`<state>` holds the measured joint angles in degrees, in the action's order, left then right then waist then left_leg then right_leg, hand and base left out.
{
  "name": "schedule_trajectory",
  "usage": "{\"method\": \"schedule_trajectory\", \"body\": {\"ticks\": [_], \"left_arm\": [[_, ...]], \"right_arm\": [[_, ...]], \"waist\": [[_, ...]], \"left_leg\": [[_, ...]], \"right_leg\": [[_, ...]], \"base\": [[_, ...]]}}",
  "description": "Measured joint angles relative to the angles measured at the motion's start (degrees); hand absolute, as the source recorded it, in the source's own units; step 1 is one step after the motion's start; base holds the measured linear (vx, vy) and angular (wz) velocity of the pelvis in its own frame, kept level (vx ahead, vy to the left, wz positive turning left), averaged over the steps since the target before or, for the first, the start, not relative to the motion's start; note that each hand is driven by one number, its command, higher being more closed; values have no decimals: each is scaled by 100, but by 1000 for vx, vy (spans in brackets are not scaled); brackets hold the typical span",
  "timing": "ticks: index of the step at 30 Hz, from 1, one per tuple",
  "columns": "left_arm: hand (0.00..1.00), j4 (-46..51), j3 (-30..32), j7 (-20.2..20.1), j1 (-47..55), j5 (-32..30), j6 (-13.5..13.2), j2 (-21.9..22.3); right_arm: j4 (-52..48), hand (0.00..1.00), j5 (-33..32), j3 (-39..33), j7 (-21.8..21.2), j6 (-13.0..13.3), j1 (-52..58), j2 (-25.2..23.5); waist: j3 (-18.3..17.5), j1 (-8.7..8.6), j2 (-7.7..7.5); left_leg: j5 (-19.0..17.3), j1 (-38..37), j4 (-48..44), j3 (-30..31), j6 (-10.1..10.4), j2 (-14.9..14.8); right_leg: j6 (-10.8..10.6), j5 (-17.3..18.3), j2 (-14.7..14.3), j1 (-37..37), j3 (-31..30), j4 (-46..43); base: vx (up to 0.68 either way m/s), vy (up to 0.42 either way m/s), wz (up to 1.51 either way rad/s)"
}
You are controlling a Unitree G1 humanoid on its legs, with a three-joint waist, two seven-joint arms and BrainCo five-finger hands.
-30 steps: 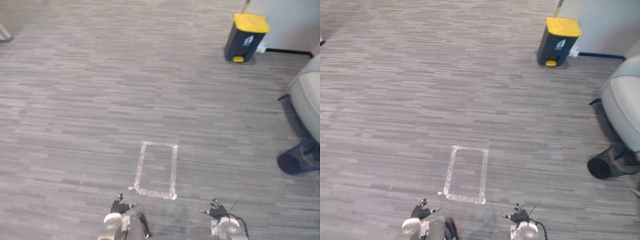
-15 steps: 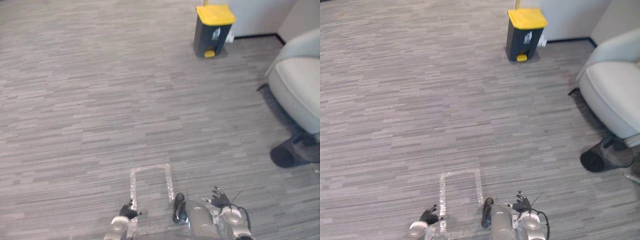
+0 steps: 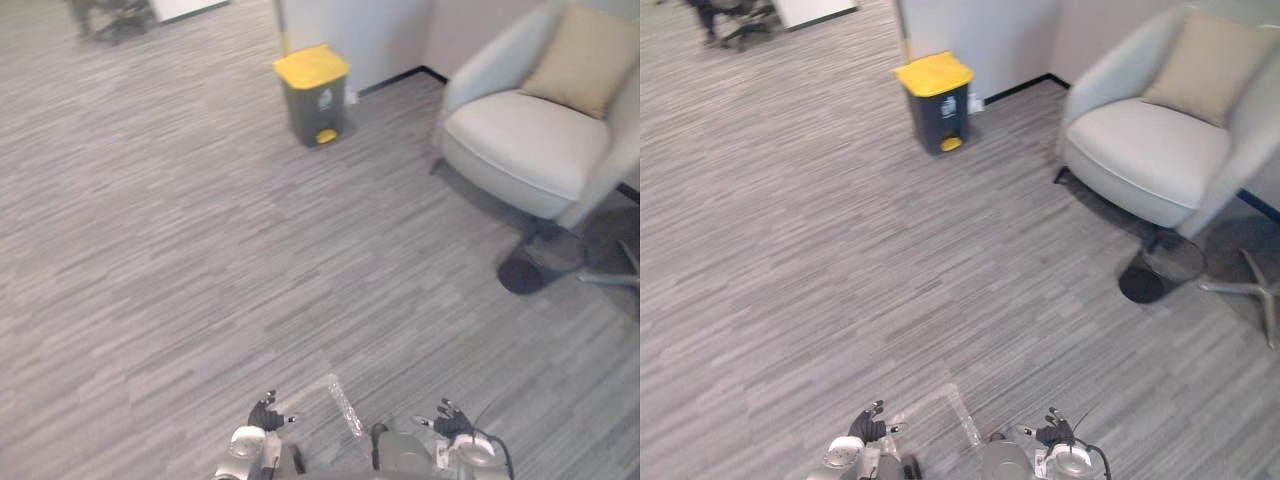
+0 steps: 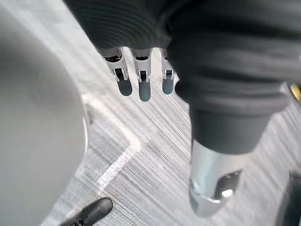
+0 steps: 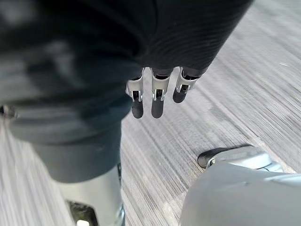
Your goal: Organize the slippers on the shoe rack
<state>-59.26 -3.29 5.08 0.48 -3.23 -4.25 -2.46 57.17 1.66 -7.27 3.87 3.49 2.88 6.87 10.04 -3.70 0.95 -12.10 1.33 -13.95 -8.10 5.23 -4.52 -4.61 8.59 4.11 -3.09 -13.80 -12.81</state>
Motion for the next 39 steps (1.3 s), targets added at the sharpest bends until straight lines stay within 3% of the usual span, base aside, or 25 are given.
{"method": "schedule_trajectory", "body": {"ticks": [3, 4, 6, 8, 9, 11, 12, 13, 14, 15, 16, 18, 19, 21, 22, 23, 25, 26, 27, 28, 29, 31, 34, 39], "left_arm": [[0, -2, -8, 2, 29, -2, 10, -214], [0, -9, -9, 2, 35, -2, 12, -225], [0, -108, -37, 8, 17, -2, 31, -249], [0, -120, -179, 8, -4, -1, 97, -248], [0, -120, -225, 8, -20, -1, 100, -214], [0, -122, -227, 5, 10, -1, 109, -57], [0, -122, -233, 1, 8, -1, 111, -8], [0, -125, -238, -10, -9, -1, 110, 25], [0, -152, -242, -29, 15, -5, 84, 61], [0, -147, -241, -31, 34, -9, 79, 118], [0, -150, -236, -32, 23, -15, 82, 111], [0, -95, -216, -39, 25, -78, 126, -61], [0, -75, -212, -42, 15, -107, 123, -105], [0, -20, -87, -32, 23, -120, 124, -115], [0, -5, 10, -24, 63, -119, 123, -108], [0, 8, 71, -16, 75, -118, 101, -82], [0, 16, 107, -17, 70, -111, 79, -56], [0, 17, 117, -10, 74, -105, 74, -54], [0, 15, 126, 8, 84, -100, 73, -51], [0, 5, 123, 18, 105, -91, 77, -21], [0, -2, 112, 36, 100, -65, 83, -2], [0, -24, 112, 54, 90, -53, 87, -67], [0, -30, -17, 52, 71, -53, 90, -124], [0, -112, -69, 40, 69, -51, 92, -75]], "right_arm": [[19, 0, -1, 93, 7, -37, 300, -150], [17, 0, -4, 86, 8, -30, 299, -150], [16, 0, 7, 94, 5, -27, 188, -92], [-4, 0, 26, 117, 3, -22, 172, -21], [-3, 0, 30, 119, 4, -13, 173, 3], [-1, 0, 33, 116, 13, -1, 176, 188], [0, 0, 34, 116, 14, -1, 175, 222], [11, 0, 34, 111, 24, -2, 174, 212], [59, 0, 56, 78, 35, -17, 156, 199], [71, 0, 60, 60, 35, -17, 175, 283], [88, 0, 60, 64, 45, -27, 161, 284], [124, 0, 58, 73, 55, -30, 124, 170], [127, 0, 58, 74, 53, -32, 131, 152], [127, 0, 53, 98, 59, -56, 154, 184], [128, 0, 46, 108, 61, -59, 158, 191], [134, 0, 45, 102, 67, -64, 146, 210], [251, 0, 45, 64, 84, -68, 148, 206], [264, 0, 41, 52, 84, -74, 164, 195], [256, 0, 17, 50, 93, -62, 202, 206], [255, 0, 11, 50, 91, -58, 248, 254], [258, 0, 6, 38, 101, -68, 292, 248], [241, 0, -6, -99, 107, -39, 375, 92], [261, 0, -12, -202, 117, -66, 462, -33], [313, 0, -54, -376, 89, -79, 512, -13]], "waist": [[-122, 3, -313], [-123, 4, -309], [-104, 9, -239], [-96, -25, -138], [-92, -27, -72], [-146, -45, 238], [-171, -57, 292], [-127, -58, 220], [-144, -32, 212], [-214, -87, 375], [-220, -73, 381], [-124, 3, 99], [-85, 31, 62], [-61, 107, 101], [-61, 129, 139], [-40, 177, 145], [-24, 185, 150], [-25, 204, 153], [-33, 211, 192], [-51, 210, 290], [-107, 209, 359], [-147, 171, 99], [-225, 171, -33], [-292, 126, 92]], "left_leg": [[-88, -231, 189, -529, -135, 158], [-83, -281, 238, -660, -175, 157], [-21, -535, 384, -1214, -260, 141], [-21, -643, 300, -1398, -260, 180], [-21, -691, 264, -1490, -260, 170], [-21, -850, 233, -1746, -260, 141], [-21, -844, 98, -1817, -260, 152], [-35, -680, -334, -1795, -230, 183], [-159, -821, 216, -1787, -367, 271], [289, -913, 836, -1785, -239, 128], [204, -926, 778, -1772, -166, 114], [91, -534, -437, -1907, 4, -41], [59, -423, -837, -1935, 55, -157], [26, -187, -1952, -1905, 99, -518], [60, -44, -2331, -1788, 49, -575], [-194, 68, -2436, -1320, -126, -488], [-589, 87, -1738, -647, -172, -202], [-579, 83, -1254, -287, -159, -103], [-448, 43, -618, 48, -67, -78], [3, 18, -159, 231, 94, -196], [31, -68, -90, 116, 7, -171], [78, -182, 96, 43, -32, -13], [287, -440, 607, -28, -149, 162], [378, -733, 916, -13, -181, 256]], "right_leg": [[-126, -162, 177, -101, -74, 93], [-139, -214, 186, -145, 22, 48], [-94, -247, 301, -513, 1022, -422], [120, -319, 539, -652, 2593, -665], [218, -379, 585, -640, 2927, -673], [411, -504, 623, -610, 3509, -669], [431, -517, 690, -577, 3666, -639], [439, -524, 790, -432, 3562, -454], [394, -550, 784, -315, 3432, -251], [311, -593, 580, -246, 3482, -29], [268, -575, 556, -233, 3443, 40], [210, -635, 581, -36, 3239, 434], [213, -637, 549, 16, 3181, 506], [271, -632, 343, 112, 2751, 588], [293, -629, 296, 153, 2567, 597], [310, -625, 285, 152, 2254, 604], [307, -627, 300, 160, 1834, 626], [242, -613, 304, 175, 1680, 636], [128, -604, 260, 170, 1577, 638], [51, -636, 139, 151, 1498, 691], [-74, -759, 161, 318, 1428, 871], [-132, -854, 313, 350, 1417, 947], [-177, -836, 441, 374, 1395, 1029], [-209, -814, 483, 533, 1581, 1174]], "base": [[133, 256, -78], [148, 193, -99], [155, 173, -112], [134, 94, -101], [137, 38, -89], [152, 65, -84], [130, 115, -64], [85, 96, -62], [40, 67, -46], [18, 25, -42], [36, 34, -48], [0, 0, -49], [-37, -50, -50], [29, -14, -89], [82, 86, -116], [75, 120, -113], [25, 156, -115], [-1, 167, -98], [-14, 139, -81], [-9, 147, -74], [78, 157, -50], [122, 147, -18], [133, 65, -3], [174, 38, -1]]}}
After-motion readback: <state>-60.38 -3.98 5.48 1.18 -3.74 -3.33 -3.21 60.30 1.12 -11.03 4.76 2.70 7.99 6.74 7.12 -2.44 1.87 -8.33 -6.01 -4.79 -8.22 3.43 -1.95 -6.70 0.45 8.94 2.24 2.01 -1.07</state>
